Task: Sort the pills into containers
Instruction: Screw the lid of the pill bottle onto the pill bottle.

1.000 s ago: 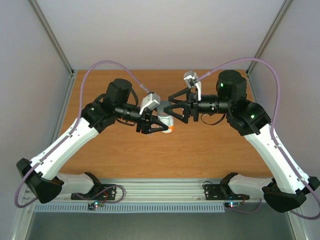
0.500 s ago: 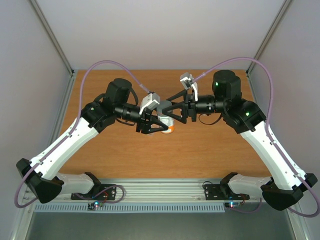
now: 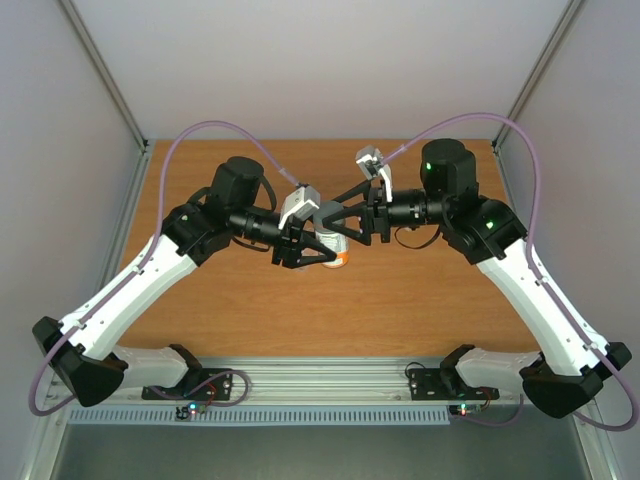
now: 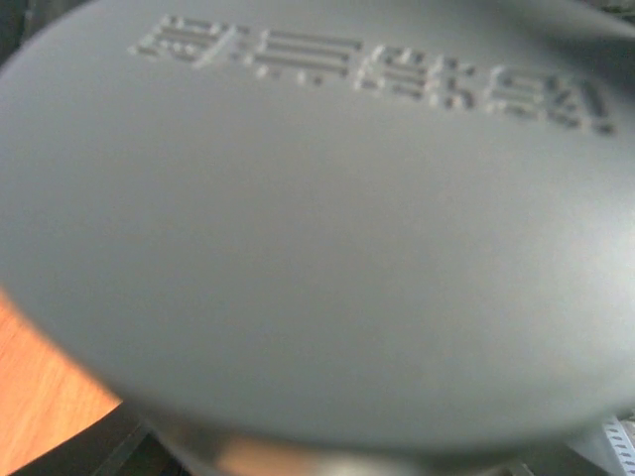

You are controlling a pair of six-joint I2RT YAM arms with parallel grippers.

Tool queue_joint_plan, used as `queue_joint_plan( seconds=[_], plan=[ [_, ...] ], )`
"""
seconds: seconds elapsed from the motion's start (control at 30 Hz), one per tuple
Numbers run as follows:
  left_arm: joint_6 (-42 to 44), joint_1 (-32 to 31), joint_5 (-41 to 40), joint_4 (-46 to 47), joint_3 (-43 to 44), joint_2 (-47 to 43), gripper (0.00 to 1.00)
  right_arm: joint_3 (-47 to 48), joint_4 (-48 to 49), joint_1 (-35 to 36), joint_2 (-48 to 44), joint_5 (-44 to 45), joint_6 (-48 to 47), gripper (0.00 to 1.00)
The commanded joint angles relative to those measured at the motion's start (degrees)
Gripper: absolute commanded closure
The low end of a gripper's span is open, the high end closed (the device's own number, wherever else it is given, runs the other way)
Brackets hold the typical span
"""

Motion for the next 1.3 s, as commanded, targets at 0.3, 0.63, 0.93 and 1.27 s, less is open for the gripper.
queue_joint_plan(
  seconds=[0.3, 0.63, 0.93, 1.27],
  plan=[
    [0.73, 0.24, 1.66, 1.7, 1.81, 1.08, 1.0, 0.36, -1.21, -0.3, 1.12, -1.86, -1.84, 0.61],
    [-0.05, 0.29, 0.09, 2.4, 2.36, 1.19, 1.0, 0.13, -3.2, -0.38, 0.49, 0.8, -3.28, 0.7],
    [-3.88, 0.27, -2.18, 7.14, 2.06, 0.64, 1.0, -2.82, -1.36, -0.23, -1.66, 6.99, -2.14, 0.75],
    [-7.38, 0.15, -6.39, 10.14, 2.92, 0.67, 1.0, -5.95, 0.4, 2.06, -3.06, 14.46, -0.63, 0.76]
  ],
)
